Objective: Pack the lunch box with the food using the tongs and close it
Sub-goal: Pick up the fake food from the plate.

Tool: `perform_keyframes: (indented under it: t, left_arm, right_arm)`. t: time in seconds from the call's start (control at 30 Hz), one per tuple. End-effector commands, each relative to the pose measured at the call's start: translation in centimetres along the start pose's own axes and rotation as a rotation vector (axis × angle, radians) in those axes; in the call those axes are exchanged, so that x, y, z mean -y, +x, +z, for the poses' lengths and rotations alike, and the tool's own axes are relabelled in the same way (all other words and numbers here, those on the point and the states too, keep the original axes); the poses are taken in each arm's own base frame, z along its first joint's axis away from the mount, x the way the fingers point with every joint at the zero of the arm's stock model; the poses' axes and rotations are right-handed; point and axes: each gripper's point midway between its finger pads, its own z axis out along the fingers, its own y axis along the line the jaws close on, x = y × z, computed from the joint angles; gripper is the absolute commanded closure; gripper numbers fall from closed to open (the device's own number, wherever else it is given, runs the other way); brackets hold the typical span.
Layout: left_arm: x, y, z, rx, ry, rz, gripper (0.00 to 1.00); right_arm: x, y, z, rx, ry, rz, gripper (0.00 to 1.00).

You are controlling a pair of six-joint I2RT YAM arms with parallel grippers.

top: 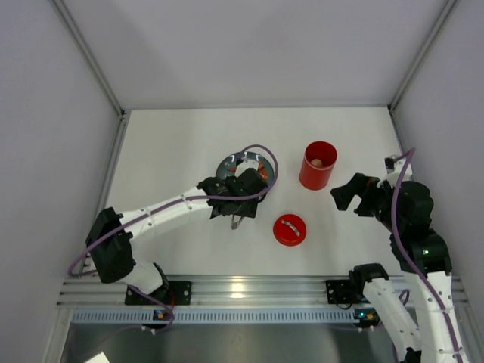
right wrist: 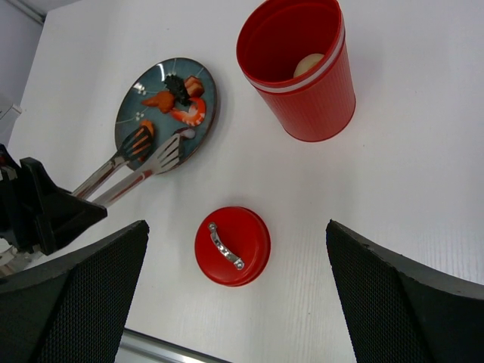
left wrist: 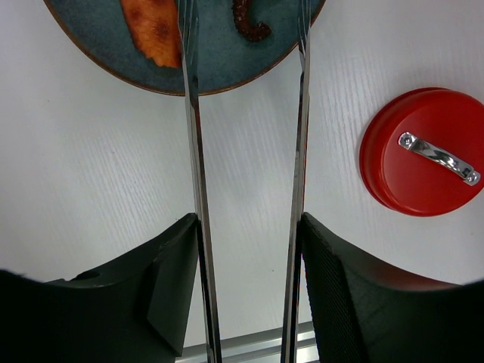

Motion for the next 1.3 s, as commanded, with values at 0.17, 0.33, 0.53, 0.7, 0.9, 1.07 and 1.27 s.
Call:
perform_keyframes:
  t: [0.17, 0.33, 0.53, 0.7, 0.9, 1.07, 1.27]
  left_arm:
    - [-0.2, -1.0, 1.9, 0.009, 0.019, -0.048, 0.41]
    - [0.0, -1.0, 2.9, -0.013, 0.035, -0.05, 0.42]
    - [0.4, -0.9, 3.7, -0.038, 0.06, -0.064, 0.46]
    - [0.8, -0.7, 3.7, -0.052, 0.081, -0.067, 0.55]
    - [0.6, -0.8, 3.0, -0.043, 0.086, -0.074, 0.66]
    - [0.3, -2.0, 1.4, -0.006, 0.09, -0.086, 0.73]
    - [-0.5, -3.6, -0.6, 0.041, 0.075, -0.088, 0.74]
  right_arm:
    - [-0.1, -1.3, 0.1, 0.037, 0.0, -0.016, 0.0]
    - [-0.1, -1.2, 0.1, 0.04, -0.001, -0.014, 0.01]
    - [-0.2, -0.9, 0.3, 0.033, -0.01, -0.007, 0.01]
    - [-0.1, -0.7, 0.2, 0.033, -0.01, -0.006, 0.01]
    - [0.0, -0.6, 0.3, 0.033, -0.008, -0.004, 0.01]
    - [-0.1, -0.6, 0.3, 0.033, -0.012, -0.003, 0.01]
    - [-0.1, -0.6, 0.3, 0.036, -0.013, 0.0, 0.01]
